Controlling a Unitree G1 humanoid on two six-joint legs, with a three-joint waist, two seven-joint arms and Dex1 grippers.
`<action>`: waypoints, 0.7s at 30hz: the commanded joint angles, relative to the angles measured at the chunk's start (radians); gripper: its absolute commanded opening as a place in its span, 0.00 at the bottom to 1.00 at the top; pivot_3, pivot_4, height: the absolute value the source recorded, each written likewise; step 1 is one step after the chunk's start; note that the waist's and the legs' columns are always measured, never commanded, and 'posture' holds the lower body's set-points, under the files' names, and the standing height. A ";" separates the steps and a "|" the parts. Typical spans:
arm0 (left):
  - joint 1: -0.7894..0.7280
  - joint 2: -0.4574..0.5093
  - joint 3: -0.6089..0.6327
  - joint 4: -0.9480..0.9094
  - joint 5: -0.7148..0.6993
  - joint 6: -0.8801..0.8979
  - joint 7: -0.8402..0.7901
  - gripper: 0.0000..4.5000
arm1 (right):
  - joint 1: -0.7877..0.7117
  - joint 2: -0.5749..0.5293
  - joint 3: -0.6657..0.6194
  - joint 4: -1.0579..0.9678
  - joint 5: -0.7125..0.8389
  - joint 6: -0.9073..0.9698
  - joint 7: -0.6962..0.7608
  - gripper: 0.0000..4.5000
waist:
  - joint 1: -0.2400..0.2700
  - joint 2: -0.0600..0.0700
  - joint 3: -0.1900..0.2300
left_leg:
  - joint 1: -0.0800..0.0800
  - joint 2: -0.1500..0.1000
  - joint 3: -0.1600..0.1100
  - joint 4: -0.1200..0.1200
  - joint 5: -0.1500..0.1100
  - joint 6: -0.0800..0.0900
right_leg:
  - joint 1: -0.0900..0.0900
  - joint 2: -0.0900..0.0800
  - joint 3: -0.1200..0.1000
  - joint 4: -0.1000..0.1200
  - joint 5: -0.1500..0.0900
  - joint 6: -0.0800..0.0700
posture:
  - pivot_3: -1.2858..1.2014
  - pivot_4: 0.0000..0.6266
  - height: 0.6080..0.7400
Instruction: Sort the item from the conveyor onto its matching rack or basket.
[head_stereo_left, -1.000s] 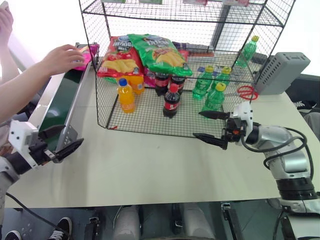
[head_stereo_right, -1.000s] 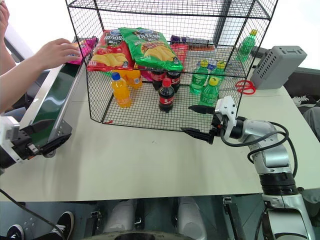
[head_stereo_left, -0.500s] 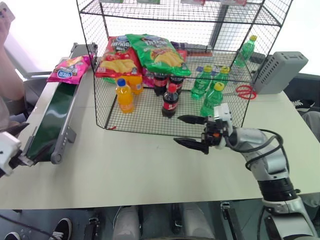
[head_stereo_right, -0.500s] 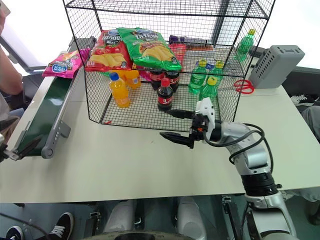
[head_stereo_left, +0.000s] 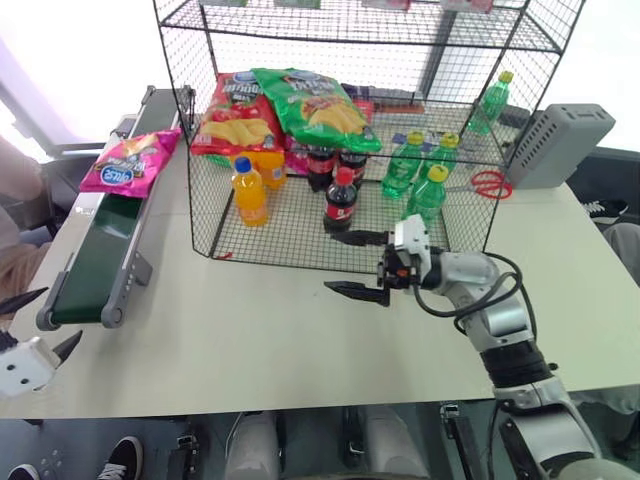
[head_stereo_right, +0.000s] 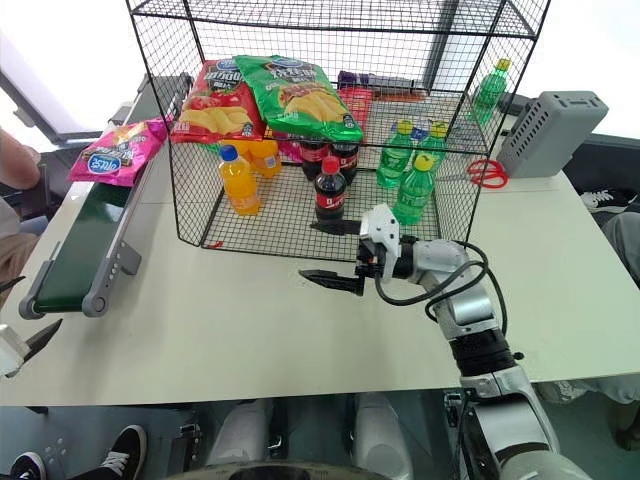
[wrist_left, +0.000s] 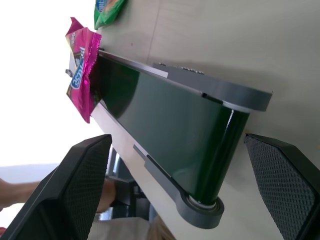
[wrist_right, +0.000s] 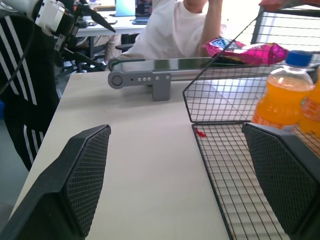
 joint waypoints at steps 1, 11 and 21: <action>0.011 0.036 0.034 0.047 0.062 -0.037 0.092 1.00 | -0.030 0.003 -0.003 0.004 -0.010 -0.032 0.007 0.97 | 0.000 0.000 0.000 | 0.000 0.000 0.000 0.000 0.000 0.000 | 0.000 0.000 0.000 0.000 0.000 0.000 | 0.52 0.24 1.00; -0.013 0.096 -0.042 0.136 0.062 -0.065 0.164 1.00 | -0.020 0.042 0.038 -0.024 -0.023 -0.052 0.012 0.97 | -0.002 0.000 0.000 | 0.000 0.000 0.000 0.000 0.000 0.000 | 0.000 -0.001 0.000 0.000 0.000 0.000 | 0.52 0.24 1.00; -0.044 0.127 -0.104 0.177 0.075 -0.062 0.204 1.00 | -0.021 0.009 0.060 -0.073 0.021 0.032 0.077 0.97 | 0.000 0.000 0.000 | 0.000 0.000 0.001 0.000 0.000 0.000 | -0.001 -0.001 0.000 0.000 0.000 0.000 | 0.52 0.24 1.00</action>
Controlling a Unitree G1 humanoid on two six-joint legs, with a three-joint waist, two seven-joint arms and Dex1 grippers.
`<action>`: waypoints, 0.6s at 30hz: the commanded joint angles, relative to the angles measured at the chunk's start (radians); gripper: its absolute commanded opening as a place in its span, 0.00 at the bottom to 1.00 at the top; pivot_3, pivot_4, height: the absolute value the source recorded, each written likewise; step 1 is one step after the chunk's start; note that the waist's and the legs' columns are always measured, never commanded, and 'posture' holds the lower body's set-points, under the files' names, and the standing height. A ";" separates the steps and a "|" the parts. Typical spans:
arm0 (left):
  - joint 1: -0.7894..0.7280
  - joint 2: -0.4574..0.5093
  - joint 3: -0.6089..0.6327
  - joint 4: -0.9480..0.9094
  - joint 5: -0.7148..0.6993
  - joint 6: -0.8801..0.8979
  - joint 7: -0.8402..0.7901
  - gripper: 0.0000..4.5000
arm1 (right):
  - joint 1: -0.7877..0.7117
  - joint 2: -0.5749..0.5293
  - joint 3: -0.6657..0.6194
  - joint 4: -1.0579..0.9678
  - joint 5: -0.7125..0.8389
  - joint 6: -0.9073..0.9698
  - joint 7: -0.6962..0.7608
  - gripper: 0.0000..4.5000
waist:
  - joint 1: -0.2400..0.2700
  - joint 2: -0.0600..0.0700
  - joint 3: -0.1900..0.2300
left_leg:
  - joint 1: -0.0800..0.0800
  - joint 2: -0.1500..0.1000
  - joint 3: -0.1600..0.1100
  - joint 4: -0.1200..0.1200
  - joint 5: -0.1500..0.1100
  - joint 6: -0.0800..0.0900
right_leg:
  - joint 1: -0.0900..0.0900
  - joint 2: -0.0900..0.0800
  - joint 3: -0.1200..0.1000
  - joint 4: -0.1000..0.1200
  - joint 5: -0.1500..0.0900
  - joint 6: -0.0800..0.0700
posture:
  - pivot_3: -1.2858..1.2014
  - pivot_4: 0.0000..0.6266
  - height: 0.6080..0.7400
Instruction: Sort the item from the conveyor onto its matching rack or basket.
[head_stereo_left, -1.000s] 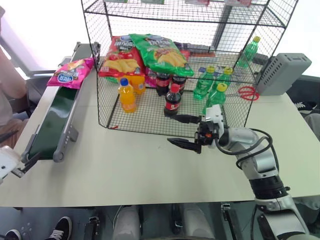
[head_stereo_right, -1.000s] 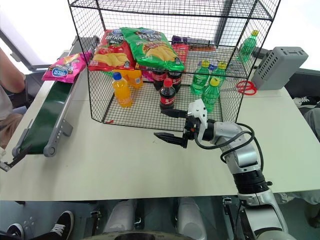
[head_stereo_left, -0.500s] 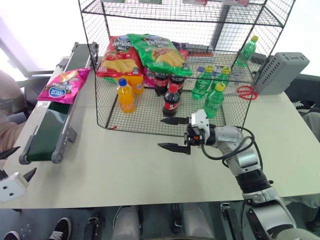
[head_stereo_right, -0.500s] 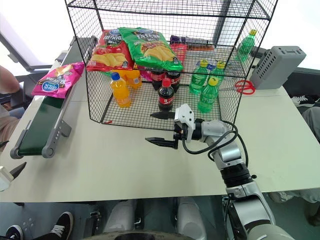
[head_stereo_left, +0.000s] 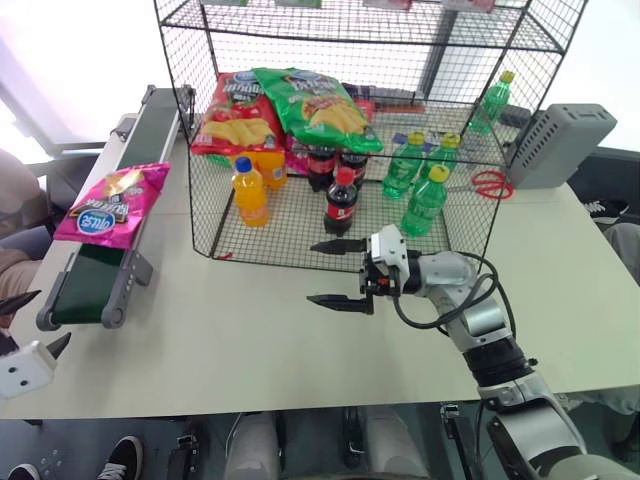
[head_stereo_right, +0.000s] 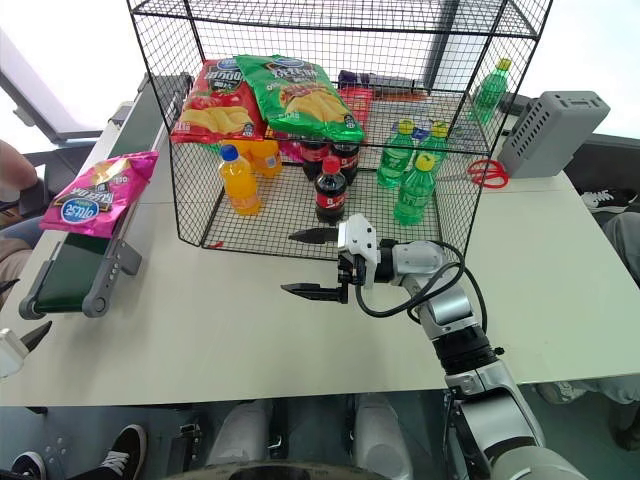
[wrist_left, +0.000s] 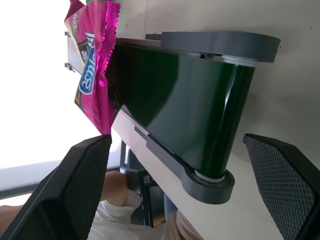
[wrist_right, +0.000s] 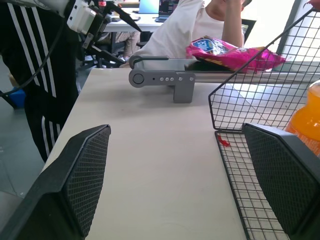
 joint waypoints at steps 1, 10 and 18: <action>-0.002 0.023 -0.006 0.011 -0.005 -0.003 0.027 1.00 | 0.000 -0.010 0.008 -0.090 0.046 0.058 0.026 0.97 | 0.000 0.000 0.000 | 0.000 0.000 0.000 0.000 0.000 0.000 | 0.000 0.000 0.000 0.000 0.000 0.000 | 0.52 0.24 1.00; 0.002 0.040 -0.026 0.011 0.001 -0.006 0.060 1.00 | 0.001 0.002 0.001 -0.103 0.043 0.096 -0.010 0.97 | 0.000 0.000 0.000 | 0.000 0.000 0.000 0.000 0.000 0.000 | 0.000 0.000 0.000 0.000 0.000 0.000 | 0.52 0.24 1.00; -0.026 0.046 -0.054 0.023 -0.005 -0.004 0.061 1.00 | -0.007 -0.001 -0.009 -0.090 0.035 0.075 -0.028 0.97 | 0.000 0.000 0.000 | 0.000 0.000 0.000 0.000 0.000 0.000 | 0.000 0.000 0.000 0.000 0.000 0.000 | 0.52 0.24 1.00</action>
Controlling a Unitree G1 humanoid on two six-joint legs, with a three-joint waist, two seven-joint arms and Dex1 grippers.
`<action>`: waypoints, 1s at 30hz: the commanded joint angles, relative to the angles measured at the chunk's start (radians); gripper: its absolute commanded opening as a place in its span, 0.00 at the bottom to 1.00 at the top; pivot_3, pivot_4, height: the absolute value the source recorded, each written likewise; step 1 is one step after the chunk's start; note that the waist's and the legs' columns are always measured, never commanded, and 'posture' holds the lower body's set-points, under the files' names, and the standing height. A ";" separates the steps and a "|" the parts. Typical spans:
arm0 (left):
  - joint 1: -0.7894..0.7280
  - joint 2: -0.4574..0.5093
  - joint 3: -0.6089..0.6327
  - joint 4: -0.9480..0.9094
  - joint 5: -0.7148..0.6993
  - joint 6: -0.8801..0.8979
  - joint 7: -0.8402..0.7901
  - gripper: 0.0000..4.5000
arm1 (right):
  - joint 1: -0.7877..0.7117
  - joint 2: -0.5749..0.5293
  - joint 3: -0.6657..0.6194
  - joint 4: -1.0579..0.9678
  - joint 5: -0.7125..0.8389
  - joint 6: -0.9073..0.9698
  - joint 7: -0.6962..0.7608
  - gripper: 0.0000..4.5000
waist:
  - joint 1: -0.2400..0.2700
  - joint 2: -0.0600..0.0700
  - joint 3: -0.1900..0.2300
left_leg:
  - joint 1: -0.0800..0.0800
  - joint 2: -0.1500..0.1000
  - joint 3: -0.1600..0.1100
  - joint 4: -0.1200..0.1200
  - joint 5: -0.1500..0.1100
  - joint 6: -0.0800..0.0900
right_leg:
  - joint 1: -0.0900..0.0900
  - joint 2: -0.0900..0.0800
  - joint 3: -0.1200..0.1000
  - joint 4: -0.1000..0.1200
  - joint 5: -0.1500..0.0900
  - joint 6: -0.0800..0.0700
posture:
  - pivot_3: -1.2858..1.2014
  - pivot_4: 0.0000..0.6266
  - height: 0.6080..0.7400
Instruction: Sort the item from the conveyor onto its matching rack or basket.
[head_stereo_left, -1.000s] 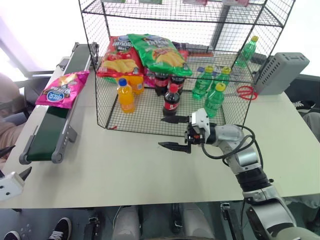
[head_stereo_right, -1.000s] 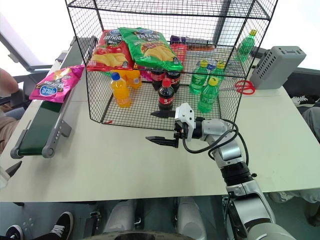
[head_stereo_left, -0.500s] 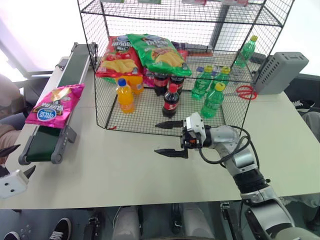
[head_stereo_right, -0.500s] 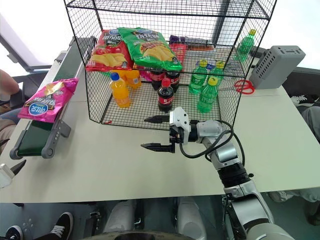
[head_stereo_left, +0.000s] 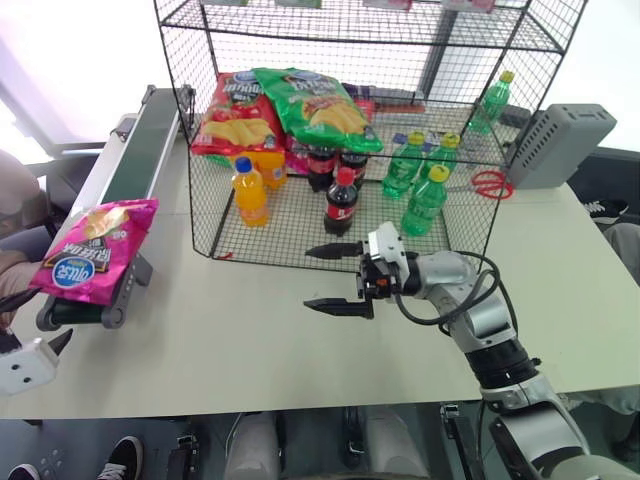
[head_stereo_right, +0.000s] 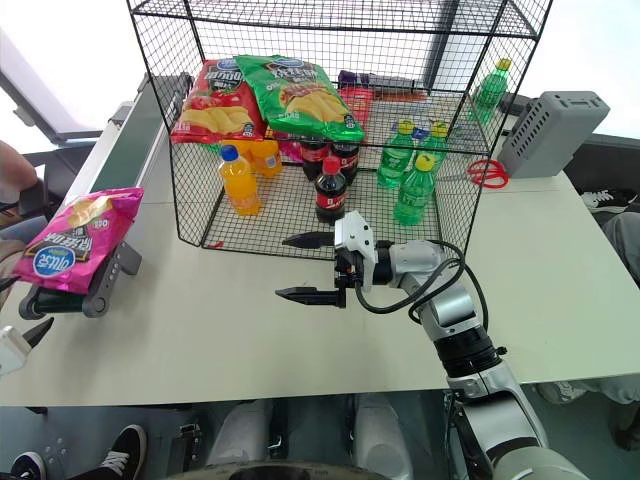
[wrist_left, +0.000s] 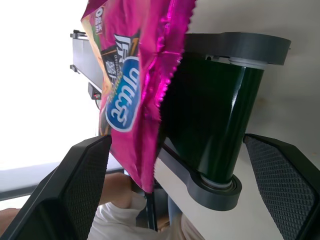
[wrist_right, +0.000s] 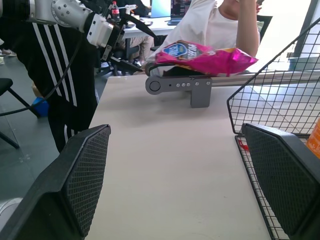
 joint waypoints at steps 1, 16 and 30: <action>-0.012 0.018 -0.018 0.009 -0.011 -0.004 0.013 1.00 | -0.011 0.002 -0.019 -0.018 -0.001 -0.029 -0.008 0.97 | 0.000 0.000 0.000 | 0.000 0.000 0.000 0.000 0.000 0.000 | 0.000 0.000 0.000 0.000 0.000 0.000 | 0.52 0.24 1.00; -0.054 0.018 -0.081 -0.004 -0.108 -0.005 -0.049 0.82 | 0.010 -0.013 -0.018 -0.029 -0.019 -0.055 -0.021 1.00 | -0.001 0.000 0.000 | 0.000 0.000 0.000 0.000 0.000 0.000 | 0.000 0.000 0.000 0.000 0.000 0.000 | 0.52 0.24 1.00; -0.088 -0.026 0.011 -0.204 -0.550 0.223 -0.218 0.00 | -0.008 -0.011 -0.029 0.014 -0.034 -0.097 -0.029 1.00 | 0.000 0.000 0.000 | 0.000 0.000 0.000 0.000 0.000 0.000 | 0.000 0.000 0.000 0.000 0.000 0.000 | 0.52 0.24 1.00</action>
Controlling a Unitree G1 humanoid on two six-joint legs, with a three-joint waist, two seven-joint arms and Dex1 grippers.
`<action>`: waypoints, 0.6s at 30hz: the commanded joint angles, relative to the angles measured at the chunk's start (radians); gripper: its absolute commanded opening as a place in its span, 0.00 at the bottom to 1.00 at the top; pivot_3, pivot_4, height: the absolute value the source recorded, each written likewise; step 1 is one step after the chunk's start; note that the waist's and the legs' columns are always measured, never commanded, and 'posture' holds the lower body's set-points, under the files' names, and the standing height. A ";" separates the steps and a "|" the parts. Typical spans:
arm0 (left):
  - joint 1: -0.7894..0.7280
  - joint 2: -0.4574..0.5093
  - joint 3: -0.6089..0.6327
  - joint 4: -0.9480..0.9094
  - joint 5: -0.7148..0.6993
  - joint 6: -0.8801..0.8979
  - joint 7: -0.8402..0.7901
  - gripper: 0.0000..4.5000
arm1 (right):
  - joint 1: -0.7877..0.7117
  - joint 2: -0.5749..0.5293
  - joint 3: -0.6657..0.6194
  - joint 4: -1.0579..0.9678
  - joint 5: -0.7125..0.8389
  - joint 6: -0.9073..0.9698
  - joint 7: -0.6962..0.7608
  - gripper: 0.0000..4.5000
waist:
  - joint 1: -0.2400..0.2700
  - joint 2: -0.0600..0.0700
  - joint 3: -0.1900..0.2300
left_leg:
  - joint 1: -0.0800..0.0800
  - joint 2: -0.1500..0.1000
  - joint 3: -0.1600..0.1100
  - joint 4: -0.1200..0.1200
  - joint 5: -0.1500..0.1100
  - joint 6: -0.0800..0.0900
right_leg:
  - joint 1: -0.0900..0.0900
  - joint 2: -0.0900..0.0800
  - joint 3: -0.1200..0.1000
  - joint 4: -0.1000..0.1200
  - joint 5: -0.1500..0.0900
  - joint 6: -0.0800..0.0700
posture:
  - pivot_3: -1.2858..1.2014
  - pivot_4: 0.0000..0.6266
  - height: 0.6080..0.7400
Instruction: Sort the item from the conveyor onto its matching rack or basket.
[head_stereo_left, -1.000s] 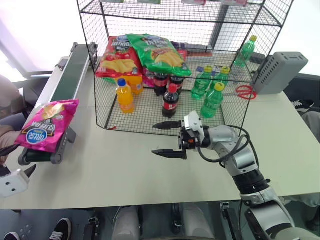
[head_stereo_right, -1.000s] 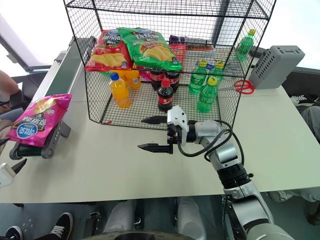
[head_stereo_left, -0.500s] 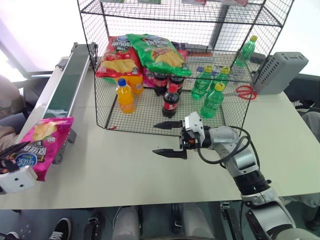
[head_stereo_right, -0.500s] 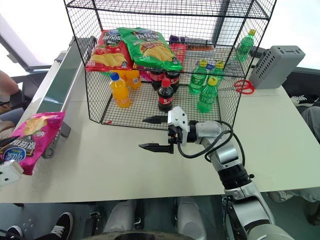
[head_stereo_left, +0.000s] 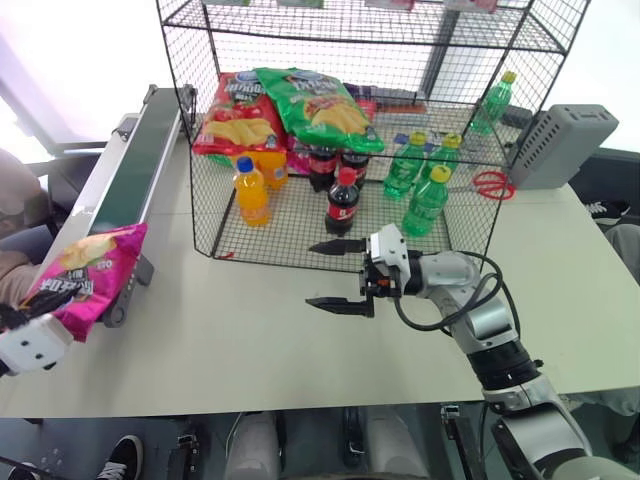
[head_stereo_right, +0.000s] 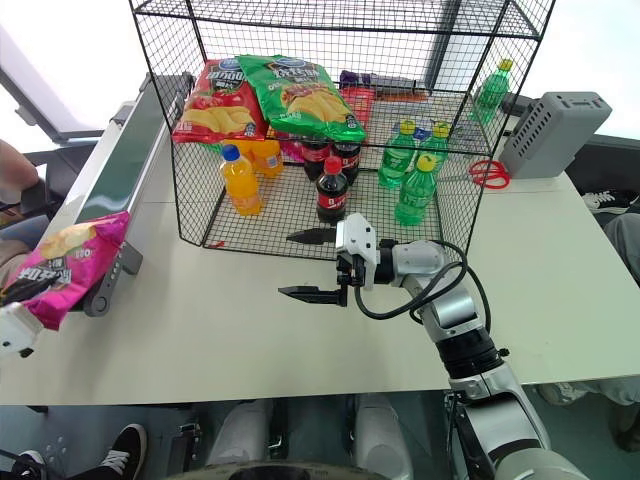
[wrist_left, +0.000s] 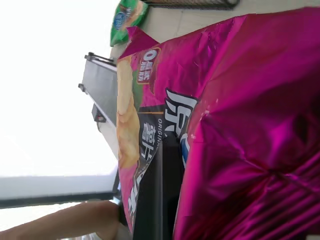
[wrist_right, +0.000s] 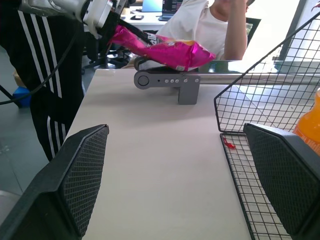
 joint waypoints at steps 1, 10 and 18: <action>-0.016 -0.002 0.103 -0.120 -0.250 0.137 -0.099 0.00 | -0.018 -0.003 -0.032 0.002 0.009 -0.018 -0.003 1.00 | 0.000 0.000 0.000 | 0.000 0.000 0.000 0.000 0.000 0.000 | 0.000 0.000 0.000 0.000 0.000 0.000 | 0.52 0.24 1.00; 0.056 0.011 0.240 -0.600 -1.002 0.852 -0.446 0.00 | -0.046 -0.037 -0.109 -0.060 0.175 0.202 0.010 1.00 | -0.001 0.001 0.001 | 0.000 0.000 -0.001 0.000 0.000 0.000 | 0.001 0.000 0.000 0.000 0.000 0.000 | 0.52 0.24 1.00; -0.103 0.057 0.158 -0.737 -1.490 1.349 -0.473 0.00 | 0.009 -0.221 -0.155 -0.177 0.375 0.548 0.083 1.00 | 0.000 0.002 0.001 | 0.002 -0.001 -0.004 0.001 0.000 0.000 | 0.003 0.001 0.000 0.000 0.000 0.000 | 0.52 0.24 1.00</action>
